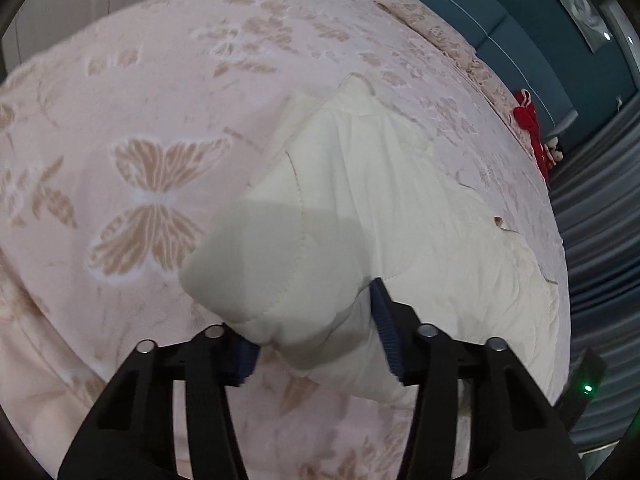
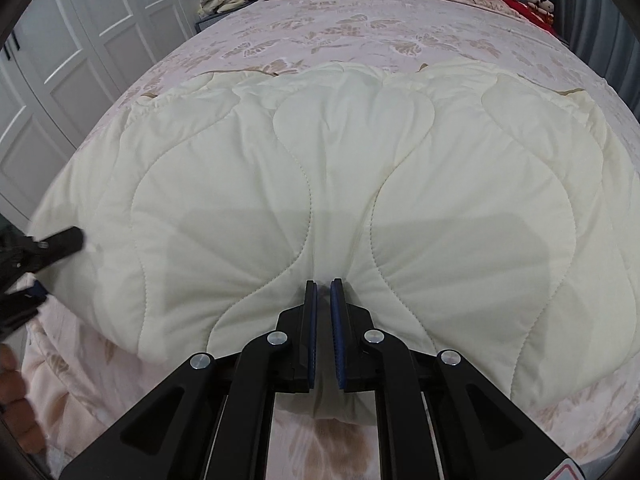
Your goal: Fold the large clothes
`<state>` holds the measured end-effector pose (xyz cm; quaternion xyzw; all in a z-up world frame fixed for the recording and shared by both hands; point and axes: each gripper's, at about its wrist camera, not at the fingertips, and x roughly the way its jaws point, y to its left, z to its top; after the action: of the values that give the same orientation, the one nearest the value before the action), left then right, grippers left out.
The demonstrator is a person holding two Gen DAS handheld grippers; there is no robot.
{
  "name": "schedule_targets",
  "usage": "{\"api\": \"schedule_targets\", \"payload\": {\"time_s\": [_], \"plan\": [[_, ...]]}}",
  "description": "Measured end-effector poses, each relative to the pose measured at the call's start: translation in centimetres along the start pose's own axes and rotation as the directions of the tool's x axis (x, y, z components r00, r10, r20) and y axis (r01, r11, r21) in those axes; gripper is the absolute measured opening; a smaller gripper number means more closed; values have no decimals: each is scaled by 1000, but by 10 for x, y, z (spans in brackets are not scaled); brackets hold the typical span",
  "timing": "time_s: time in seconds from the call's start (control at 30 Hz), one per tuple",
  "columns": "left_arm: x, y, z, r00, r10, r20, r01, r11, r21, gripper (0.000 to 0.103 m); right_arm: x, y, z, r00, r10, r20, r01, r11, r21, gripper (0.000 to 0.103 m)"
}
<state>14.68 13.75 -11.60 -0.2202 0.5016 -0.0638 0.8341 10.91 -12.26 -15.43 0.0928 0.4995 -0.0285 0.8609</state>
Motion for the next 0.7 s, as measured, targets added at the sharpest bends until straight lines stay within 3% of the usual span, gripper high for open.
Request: {"api": "schedule_targets", "payload": {"time_s": [0.17, 0.43, 0.7], "plan": [[-36, -38, 3, 998, -24, 59, 17, 992, 122, 22, 2, -4, 1, 1000, 17, 6, -17, 1000, 25, 8], [-85, -109, -11, 989, -100, 108, 61, 947, 314, 18, -45, -28, -14, 993, 118, 11, -118, 987, 110, 9], [-89, -166, -41, 990, -92, 111, 28, 879, 475, 18, -29, -45, -36, 987, 161, -10, -157, 974, 160, 6]]}}
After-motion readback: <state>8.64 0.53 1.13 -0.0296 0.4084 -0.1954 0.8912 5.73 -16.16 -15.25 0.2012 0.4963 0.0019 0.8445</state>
